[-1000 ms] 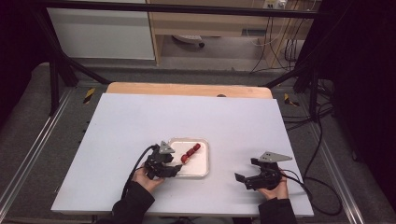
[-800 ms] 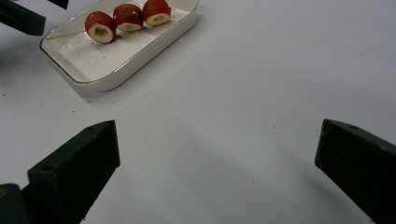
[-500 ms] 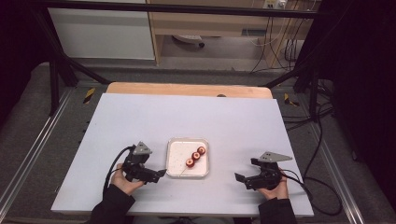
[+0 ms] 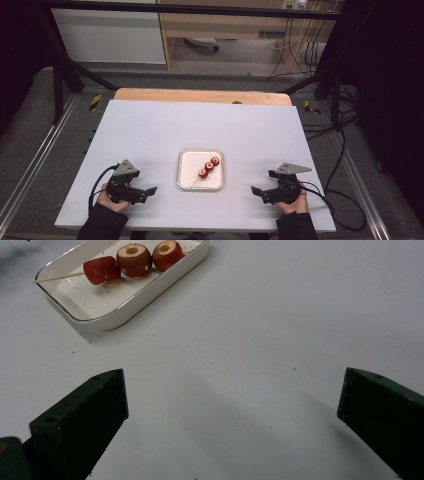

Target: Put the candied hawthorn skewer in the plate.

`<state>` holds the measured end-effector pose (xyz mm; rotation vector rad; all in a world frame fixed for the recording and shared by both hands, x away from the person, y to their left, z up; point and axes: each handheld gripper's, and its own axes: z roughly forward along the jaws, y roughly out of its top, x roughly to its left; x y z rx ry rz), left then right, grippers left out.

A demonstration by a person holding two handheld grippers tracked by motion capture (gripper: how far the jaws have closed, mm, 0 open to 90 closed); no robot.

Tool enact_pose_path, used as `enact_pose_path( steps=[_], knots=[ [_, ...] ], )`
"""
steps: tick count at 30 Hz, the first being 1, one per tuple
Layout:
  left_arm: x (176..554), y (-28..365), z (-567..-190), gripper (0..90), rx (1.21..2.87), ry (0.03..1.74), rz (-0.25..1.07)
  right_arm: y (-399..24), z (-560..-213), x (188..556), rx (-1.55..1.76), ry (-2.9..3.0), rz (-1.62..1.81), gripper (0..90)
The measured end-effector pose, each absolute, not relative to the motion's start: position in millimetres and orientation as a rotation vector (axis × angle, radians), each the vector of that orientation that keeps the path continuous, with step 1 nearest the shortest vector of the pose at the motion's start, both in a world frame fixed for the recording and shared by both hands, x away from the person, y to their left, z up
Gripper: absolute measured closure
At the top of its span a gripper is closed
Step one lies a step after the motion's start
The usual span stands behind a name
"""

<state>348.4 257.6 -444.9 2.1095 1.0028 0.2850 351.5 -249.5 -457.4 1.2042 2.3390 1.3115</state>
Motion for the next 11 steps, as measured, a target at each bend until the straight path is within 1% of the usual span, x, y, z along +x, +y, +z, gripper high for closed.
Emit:
enact_pose_path(
  steps=[6,11],
  knots=[
    [344.4,270.5,-447.0,6.0,2.063,1.006,0.297,-249.0,-457.7,351.2,1.206,2.343,1.304,0.4],
    [344.9,272.7,-448.5,6.1,2.068,1.014,0.297,-249.2,-457.7,351.5,1.202,2.346,1.306,0.4]
  ],
)
